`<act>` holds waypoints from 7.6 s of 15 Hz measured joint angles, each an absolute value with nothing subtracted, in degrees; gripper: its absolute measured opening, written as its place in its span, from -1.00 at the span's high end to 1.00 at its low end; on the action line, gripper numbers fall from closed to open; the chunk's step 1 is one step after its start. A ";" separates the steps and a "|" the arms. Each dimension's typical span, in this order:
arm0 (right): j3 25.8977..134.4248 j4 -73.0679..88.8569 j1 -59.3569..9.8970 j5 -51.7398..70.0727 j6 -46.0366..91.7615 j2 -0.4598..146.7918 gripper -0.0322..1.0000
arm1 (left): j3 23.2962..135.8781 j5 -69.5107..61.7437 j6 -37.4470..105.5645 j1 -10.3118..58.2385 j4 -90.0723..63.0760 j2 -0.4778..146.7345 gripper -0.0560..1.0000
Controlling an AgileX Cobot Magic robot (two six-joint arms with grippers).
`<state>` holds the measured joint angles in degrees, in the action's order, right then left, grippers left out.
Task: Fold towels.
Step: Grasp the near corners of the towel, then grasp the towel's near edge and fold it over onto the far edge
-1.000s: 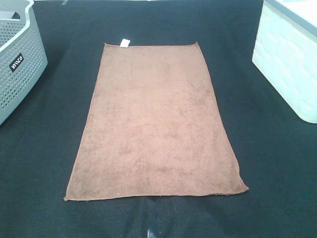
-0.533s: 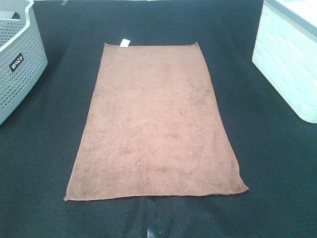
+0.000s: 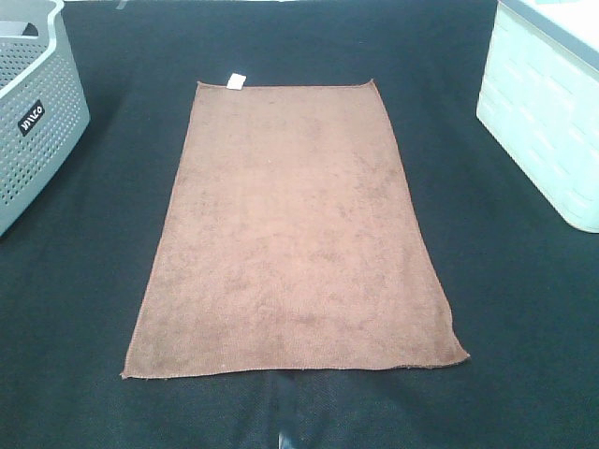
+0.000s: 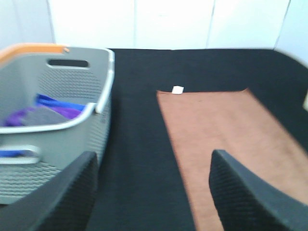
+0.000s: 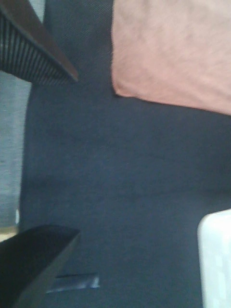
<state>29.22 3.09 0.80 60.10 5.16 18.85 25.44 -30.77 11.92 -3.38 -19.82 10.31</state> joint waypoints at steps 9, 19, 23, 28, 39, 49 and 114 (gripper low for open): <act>30.19 7.96 0.80 43.77 5.16 46.64 -0.45 | 24.01 -28.65 15.01 -3.38 -43.26 47.10 -0.31; 40.74 31.11 0.80 38.62 22.06 88.06 -0.44 | 24.12 -30.65 53.63 -3.38 -76.89 85.66 -0.31; 40.79 42.23 0.80 38.10 32.89 95.11 -0.44 | 24.01 -33.12 66.63 -3.38 -87.55 96.94 -0.39; 40.85 48.24 0.80 37.47 39.71 100.55 -0.44 | 24.01 -37.64 80.04 -3.38 -98.20 102.50 -0.41; 41.54 57.12 -9.51 29.05 39.48 107.66 -0.07 | 34.49 -38.27 81.36 6.82 -100.04 112.41 -0.08; 40.91 53.97 -9.51 31.68 33.63 104.11 0.94 | 34.84 -36.84 72.42 4.53 -85.43 107.09 0.89; 130.12 18.91 -8.31 69.10 6.36 143.24 -0.63 | 115.16 -53.00 21.49 0.97 -43.14 138.54 -0.45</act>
<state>130.12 18.91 -8.31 69.10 6.36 143.24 115.16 -53.00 21.49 0.97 -43.14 138.54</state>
